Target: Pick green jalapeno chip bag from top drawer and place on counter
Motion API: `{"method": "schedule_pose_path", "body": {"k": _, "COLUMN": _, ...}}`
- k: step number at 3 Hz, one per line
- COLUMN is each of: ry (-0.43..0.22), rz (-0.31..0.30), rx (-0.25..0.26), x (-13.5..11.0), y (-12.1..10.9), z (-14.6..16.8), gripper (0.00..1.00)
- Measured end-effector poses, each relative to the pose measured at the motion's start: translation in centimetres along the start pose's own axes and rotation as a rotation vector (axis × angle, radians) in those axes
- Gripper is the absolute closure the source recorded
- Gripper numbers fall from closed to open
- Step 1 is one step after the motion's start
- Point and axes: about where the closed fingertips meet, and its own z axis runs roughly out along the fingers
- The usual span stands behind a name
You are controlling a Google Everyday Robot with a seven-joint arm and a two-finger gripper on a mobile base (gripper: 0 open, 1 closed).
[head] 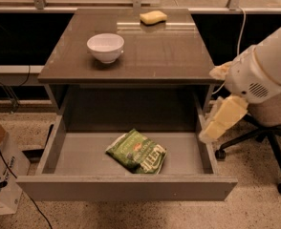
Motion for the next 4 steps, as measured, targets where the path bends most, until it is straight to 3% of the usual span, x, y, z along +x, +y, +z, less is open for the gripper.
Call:
{"method": "schedule_pose_path", "body": {"k": 1, "ry": -0.103, "rz": 0.032, "rx": 0.017, "x": -2.3, "y": -0.9, "z": 0.8, "gripper": 0.00}}
{"method": "schedule_pose_path", "body": {"k": 2, "ry": -0.100, "rz": 0.031, "rx": 0.018, "x": -2.3, "y": -0.8, "z": 0.7, "gripper": 0.00}}
{"method": "schedule_pose_path", "body": {"k": 4, "ry": -0.196, "rz": 0.135, "rx": -0.082, "x": -1.2, "y": 0.0, "z": 8.1, "gripper": 0.00}}
